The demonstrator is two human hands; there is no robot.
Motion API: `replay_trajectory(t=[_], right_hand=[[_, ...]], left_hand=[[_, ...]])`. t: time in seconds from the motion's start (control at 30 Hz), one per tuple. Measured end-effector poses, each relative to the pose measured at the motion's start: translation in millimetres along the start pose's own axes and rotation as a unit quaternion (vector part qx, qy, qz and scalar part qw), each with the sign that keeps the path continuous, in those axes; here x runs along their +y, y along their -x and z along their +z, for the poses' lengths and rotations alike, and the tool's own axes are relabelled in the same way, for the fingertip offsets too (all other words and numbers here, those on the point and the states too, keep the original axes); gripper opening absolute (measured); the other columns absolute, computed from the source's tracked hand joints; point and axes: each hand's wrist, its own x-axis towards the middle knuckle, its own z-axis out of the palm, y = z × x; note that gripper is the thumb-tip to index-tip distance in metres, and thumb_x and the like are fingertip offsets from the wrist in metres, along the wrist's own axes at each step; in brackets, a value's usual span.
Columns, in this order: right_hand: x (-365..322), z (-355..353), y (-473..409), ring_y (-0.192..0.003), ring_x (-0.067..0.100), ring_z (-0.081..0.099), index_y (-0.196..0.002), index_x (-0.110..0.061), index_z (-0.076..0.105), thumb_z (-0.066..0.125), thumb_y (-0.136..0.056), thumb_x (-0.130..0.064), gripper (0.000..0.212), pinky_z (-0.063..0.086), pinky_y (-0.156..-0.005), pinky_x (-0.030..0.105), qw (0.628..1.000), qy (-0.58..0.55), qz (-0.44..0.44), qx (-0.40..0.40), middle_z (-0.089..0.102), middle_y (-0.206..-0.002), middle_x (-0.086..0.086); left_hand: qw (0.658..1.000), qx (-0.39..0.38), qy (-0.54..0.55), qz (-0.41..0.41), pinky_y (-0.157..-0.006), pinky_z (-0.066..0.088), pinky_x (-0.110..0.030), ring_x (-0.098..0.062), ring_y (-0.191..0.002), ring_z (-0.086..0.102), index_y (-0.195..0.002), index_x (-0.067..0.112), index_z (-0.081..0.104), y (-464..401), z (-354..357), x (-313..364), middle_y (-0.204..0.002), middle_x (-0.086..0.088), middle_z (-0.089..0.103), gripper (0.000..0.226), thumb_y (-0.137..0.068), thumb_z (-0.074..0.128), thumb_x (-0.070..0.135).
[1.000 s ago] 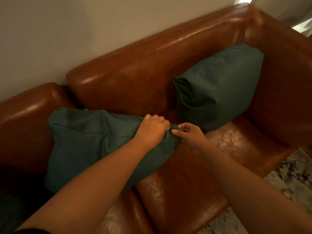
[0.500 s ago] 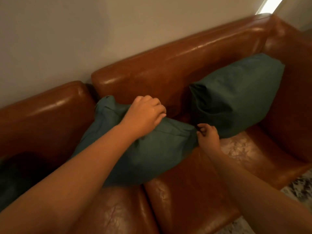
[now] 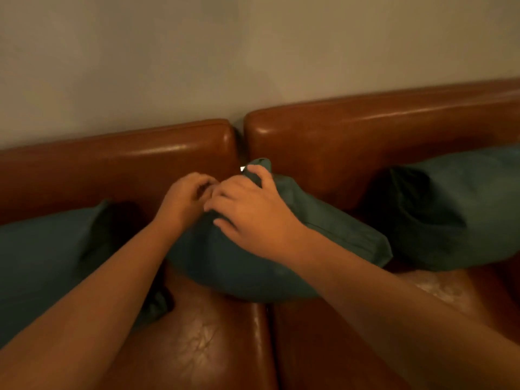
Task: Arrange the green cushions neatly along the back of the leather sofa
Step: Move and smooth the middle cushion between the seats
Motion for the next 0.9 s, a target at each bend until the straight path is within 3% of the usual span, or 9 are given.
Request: replay_trajectory(t=[0.07, 0.17, 0.27, 0.4, 0.53, 0.63, 0.7, 0.77, 0.9], right_hand=[[-4.9, 17.9, -3.8, -0.099, 0.021, 0.059, -0.093, -0.026, 0.068, 0.071, -0.074, -0.033, 0.021, 0.012, -0.107, 0.057, 0.992, 0.086, -0.017, -0.090, 0.063, -0.092, -0.006], [9.1, 27.0, -6.3, -0.094, 0.023, 0.060, -0.087, -0.023, 0.069, 0.070, -0.070, -0.031, 0.019, 0.003, -0.108, 0.057, 0.977, 0.171, -0.007, -0.127, 0.063, -0.083, -0.004], [32.9, 20.0, -3.8, -0.091, 0.022, 0.061, -0.083, -0.021, 0.070, 0.064, -0.069, -0.023, 0.015, -0.001, -0.109, 0.054, 0.964, 0.223, 0.064, -0.134, 0.064, -0.079, -0.004], [51.0, 10.9, 7.2, -0.108, 0.021, 0.053, -0.097, -0.025, 0.068, 0.051, -0.083, -0.018, 0.023, -0.026, -0.102, 0.053, 0.937, 0.240, 0.176, -0.180, 0.064, -0.096, -0.005], [42.5, 26.2, 8.1, -0.110, 0.018, 0.057, -0.102, -0.026, 0.068, 0.057, -0.084, -0.026, 0.021, -0.019, -0.109, 0.052, 0.961, 0.183, 0.155, -0.141, 0.065, -0.102, -0.007], [30.9, 45.0, 8.7, -0.119, 0.017, 0.054, -0.112, -0.026, 0.065, 0.062, -0.081, -0.040, 0.034, -0.013, -0.110, 0.055, 0.969, 0.151, 0.125, -0.153, 0.064, -0.112, -0.008], [24.1, 52.4, 6.1, -0.131, 0.017, 0.044, -0.128, -0.025, 0.056, 0.062, -0.081, -0.050, 0.053, -0.015, -0.109, 0.056, 0.964, 0.140, 0.122, -0.189, 0.058, -0.129, -0.006], [20.0, 58.1, 3.3, -0.142, 0.015, 0.027, -0.143, -0.025, 0.038, 0.056, -0.083, -0.058, 0.072, -0.020, -0.107, 0.058, 0.957, 0.126, 0.127, -0.230, 0.041, -0.147, -0.005], [11.2, 66.3, -7.1, -0.147, 0.016, 0.010, -0.152, -0.023, 0.008, 0.051, -0.080, -0.068, 0.095, -0.017, -0.109, 0.059, 0.957, 0.114, 0.134, -0.231, 0.016, -0.159, -0.001]], left_hand=[[0.997, -0.008, -0.028, -0.073, -0.084, 0.040, -0.029, -0.028, -0.101, 0.059, -0.104, 0.006, 0.068, 19.7, 9.6, -41.8, -0.106, -0.016, 0.065, 0.018, -0.090, 0.059, 0.013], [0.976, 0.034, -0.009, -0.213, -0.097, 0.042, -0.036, -0.031, -0.112, 0.057, -0.113, 0.011, 0.066, 56.7, 28.5, -109.5, -0.117, -0.015, 0.062, 0.024, -0.094, 0.054, 0.019], [0.926, 0.042, 0.157, -0.340, -0.107, 0.036, -0.037, -0.025, -0.125, 0.048, -0.129, 0.012, 0.056, 83.1, 46.7, -141.6, -0.134, -0.012, 0.053, 0.034, -0.098, 0.049, 0.023], [0.874, 0.077, 0.341, -0.338, -0.110, 0.034, -0.033, -0.017, -0.129, 0.043, -0.136, 0.017, 0.049, 72.5, 65.5, -127.1, -0.137, 0.000, 0.048, 0.039, -0.097, 0.051, 0.021], [0.767, 0.184, 0.370, -0.491, -0.106, 0.038, -0.035, -0.027, -0.128, 0.044, -0.143, 0.013, 0.037, 51.0, 81.0, -126.2, -0.143, -0.009, 0.043, 0.050, -0.097, 0.052, 0.024], [0.711, 0.157, 0.437, -0.529, -0.094, 0.047, -0.036, -0.029, -0.113, 0.056, -0.126, 0.006, 0.054, 50.6, 90.0, -136.5, -0.126, -0.011, 0.058, 0.037, -0.094, 0.058, 0.024], [0.748, 0.167, 0.424, -0.483, -0.087, 0.051, -0.037, -0.028, -0.102, 0.062, -0.104, 0.007, 0.063, 51.2, 89.9, -135.0, -0.108, -0.011, 0.066, 0.022, -0.091, 0.062, 0.024], [0.827, 0.179, 0.352, -0.401, -0.085, 0.050, -0.039, -0.027, -0.096, 0.064, -0.094, 0.006, 0.065, 47.8, 80.8, -122.4, -0.094, -0.009, 0.067, 0.021, -0.090, 0.063, 0.026], [0.921, 0.211, 0.263, -0.194, -0.069, 0.044, -0.029, -0.014, -0.070, 0.051, -0.076, 0.013, 0.056, 28.2, 41.9, -74.5, -0.072, -0.005, 0.056, 0.019, -0.087, 0.065, 0.026]])
